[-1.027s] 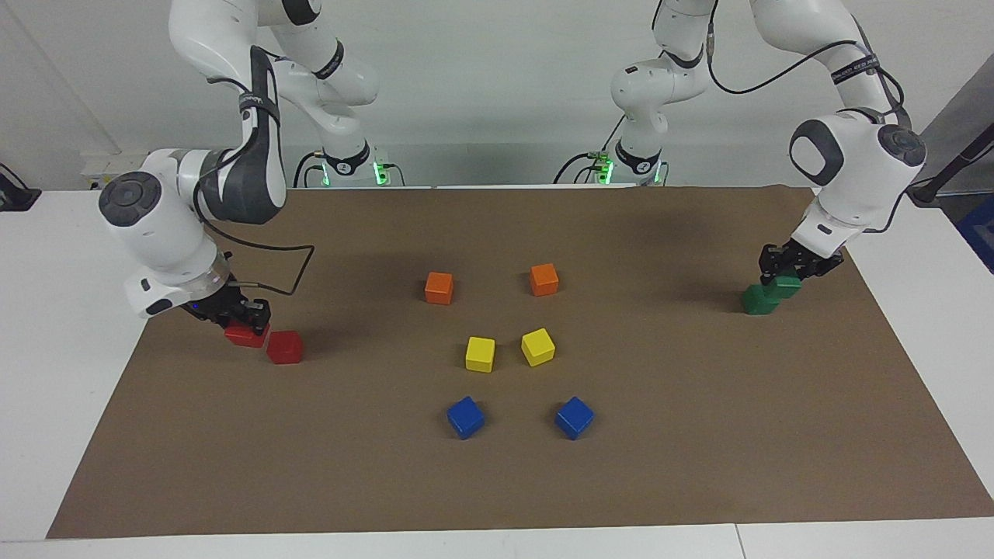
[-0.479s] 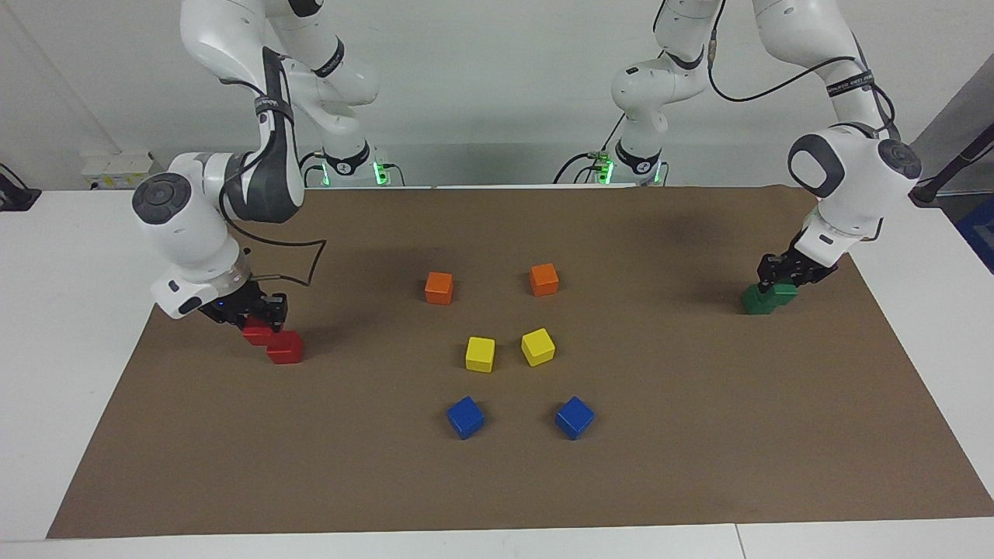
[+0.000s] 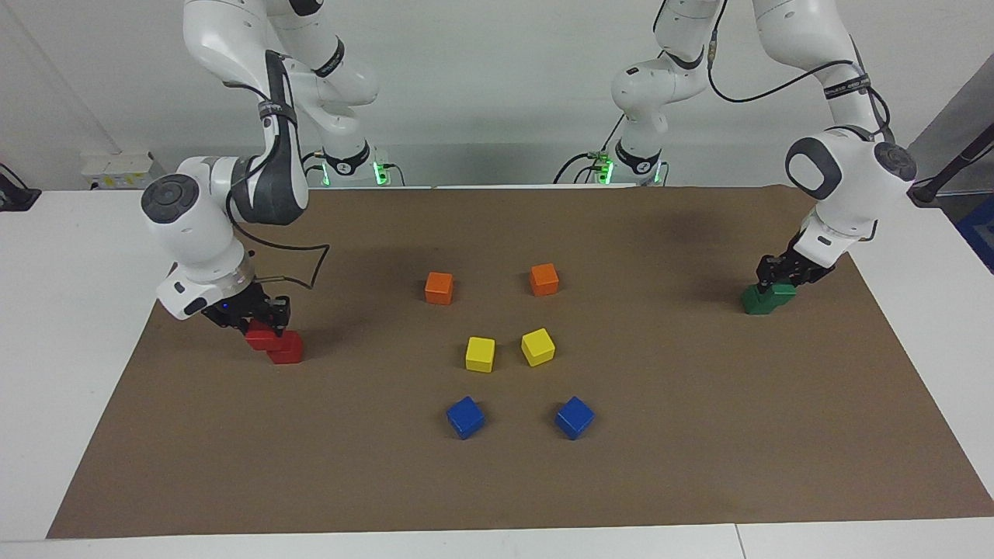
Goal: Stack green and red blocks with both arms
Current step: 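Carry green to placed green while the right gripper carries red to red, then stack green on green with the left gripper while the right gripper lowers red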
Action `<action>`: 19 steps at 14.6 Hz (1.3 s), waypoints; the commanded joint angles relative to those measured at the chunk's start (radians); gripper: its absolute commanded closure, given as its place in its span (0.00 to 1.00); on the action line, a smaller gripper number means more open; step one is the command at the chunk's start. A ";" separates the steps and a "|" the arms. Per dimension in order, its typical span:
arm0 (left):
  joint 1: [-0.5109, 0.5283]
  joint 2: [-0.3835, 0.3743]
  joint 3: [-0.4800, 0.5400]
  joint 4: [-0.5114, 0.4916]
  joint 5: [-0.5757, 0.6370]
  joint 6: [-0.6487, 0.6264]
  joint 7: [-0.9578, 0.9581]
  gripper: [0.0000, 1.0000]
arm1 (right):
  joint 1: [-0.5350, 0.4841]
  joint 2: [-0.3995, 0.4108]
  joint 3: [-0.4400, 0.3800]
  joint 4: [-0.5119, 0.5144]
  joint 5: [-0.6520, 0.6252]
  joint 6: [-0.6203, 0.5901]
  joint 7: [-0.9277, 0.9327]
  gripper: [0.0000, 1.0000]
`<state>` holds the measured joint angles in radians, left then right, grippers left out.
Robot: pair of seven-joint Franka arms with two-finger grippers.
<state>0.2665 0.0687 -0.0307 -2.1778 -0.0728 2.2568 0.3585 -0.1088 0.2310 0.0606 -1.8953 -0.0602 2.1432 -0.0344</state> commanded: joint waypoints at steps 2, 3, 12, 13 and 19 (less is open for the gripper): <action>0.011 -0.020 -0.008 -0.051 -0.022 0.050 0.033 1.00 | 0.024 -0.038 0.002 -0.060 0.005 0.033 -0.021 1.00; 0.011 -0.021 -0.008 -0.056 -0.022 0.064 0.037 1.00 | 0.029 -0.042 0.004 -0.068 0.005 0.047 -0.022 1.00; 0.005 -0.023 -0.006 0.028 -0.013 -0.053 0.053 0.00 | 0.014 -0.048 0.002 -0.088 0.005 0.066 -0.042 1.00; 0.004 -0.023 -0.006 0.100 -0.005 -0.141 0.053 0.00 | 0.014 -0.051 0.002 -0.096 0.005 0.067 -0.042 1.00; -0.006 -0.084 -0.014 0.349 0.022 -0.382 0.007 0.00 | 0.000 -0.053 0.002 -0.099 0.005 0.069 -0.042 1.00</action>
<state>0.2662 0.0152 -0.0411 -1.8528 -0.0652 1.9140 0.3917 -0.0913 0.2102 0.0555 -1.9573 -0.0602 2.1863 -0.0423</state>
